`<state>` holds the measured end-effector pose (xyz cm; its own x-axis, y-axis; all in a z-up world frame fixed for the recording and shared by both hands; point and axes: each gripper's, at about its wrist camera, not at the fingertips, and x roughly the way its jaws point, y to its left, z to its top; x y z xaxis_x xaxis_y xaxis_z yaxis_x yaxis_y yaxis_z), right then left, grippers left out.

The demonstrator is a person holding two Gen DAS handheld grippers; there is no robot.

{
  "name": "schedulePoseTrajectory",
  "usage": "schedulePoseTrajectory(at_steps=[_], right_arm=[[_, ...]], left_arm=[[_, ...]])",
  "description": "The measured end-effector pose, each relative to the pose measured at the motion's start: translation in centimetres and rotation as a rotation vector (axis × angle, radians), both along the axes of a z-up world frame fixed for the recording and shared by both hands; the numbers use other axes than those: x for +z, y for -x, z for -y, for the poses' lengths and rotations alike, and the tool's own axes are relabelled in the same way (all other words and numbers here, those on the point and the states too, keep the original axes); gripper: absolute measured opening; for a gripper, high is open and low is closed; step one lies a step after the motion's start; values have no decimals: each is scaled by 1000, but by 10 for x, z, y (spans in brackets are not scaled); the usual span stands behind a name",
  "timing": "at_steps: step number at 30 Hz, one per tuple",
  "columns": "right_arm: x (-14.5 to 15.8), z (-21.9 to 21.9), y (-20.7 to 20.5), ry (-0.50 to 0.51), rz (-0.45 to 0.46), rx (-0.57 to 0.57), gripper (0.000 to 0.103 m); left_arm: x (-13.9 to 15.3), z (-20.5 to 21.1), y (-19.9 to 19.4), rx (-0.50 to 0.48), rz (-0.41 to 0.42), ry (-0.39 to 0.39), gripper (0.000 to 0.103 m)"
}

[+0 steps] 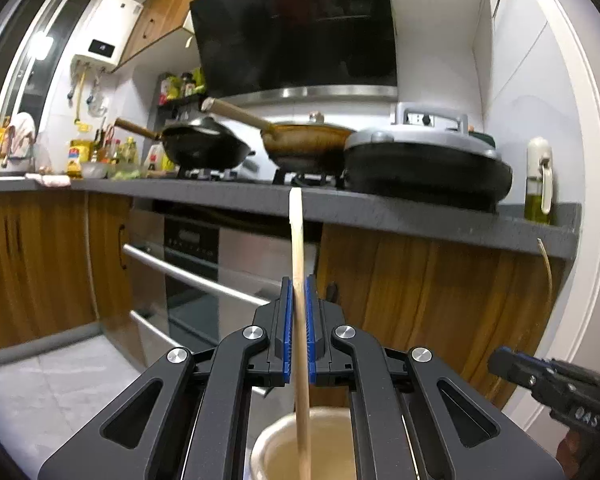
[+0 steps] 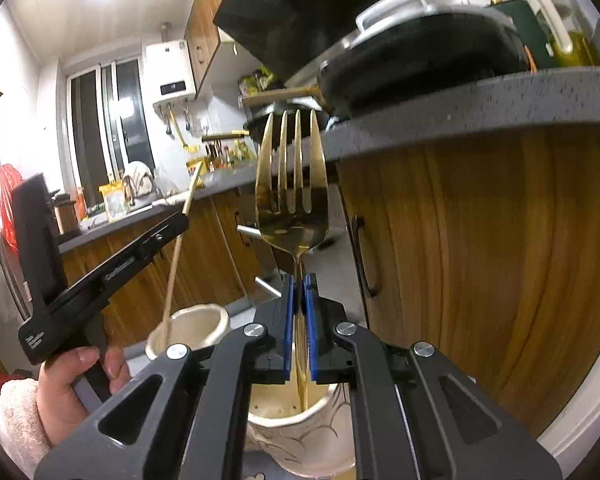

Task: Organize utensils
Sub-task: 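Carry the chopstick to the tall cup with the left gripper while the right carries the fork, then open the left gripper to drop the chopstick while the right gripper drops the fork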

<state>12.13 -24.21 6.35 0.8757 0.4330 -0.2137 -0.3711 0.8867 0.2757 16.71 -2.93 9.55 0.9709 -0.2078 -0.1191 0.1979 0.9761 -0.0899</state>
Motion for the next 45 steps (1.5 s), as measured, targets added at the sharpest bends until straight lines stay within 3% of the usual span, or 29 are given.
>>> schedulePoseTrajectory(at_steps=[7, 14, 38, 39, 41, 42, 45], right_arm=[[-9, 1, -6, -1, -66, 15, 6], [-15, -1, -10, 13, -107, 12, 6], [-15, -4, -20, 13, -143, -36, 8], [-15, -4, -20, 12, -141, -37, 10], [-15, -3, -19, 6, -135, -34, 24], [-15, -3, -19, 4, -136, -33, 27], [-15, -5, -17, 10, -130, -34, 27]], left_arm=[[-24, -8, 31, -24, -83, -11, 6], [-46, -23, 43, -28, -161, 34, 6], [-48, -26, 49, -40, -181, 29, 13], [-48, -27, 50, -39, -179, 28, 15], [-47, -27, 51, -37, -175, 29, 25], [-46, -28, 53, -33, -168, 31, 33], [-44, -29, 56, -26, -152, 28, 35]])
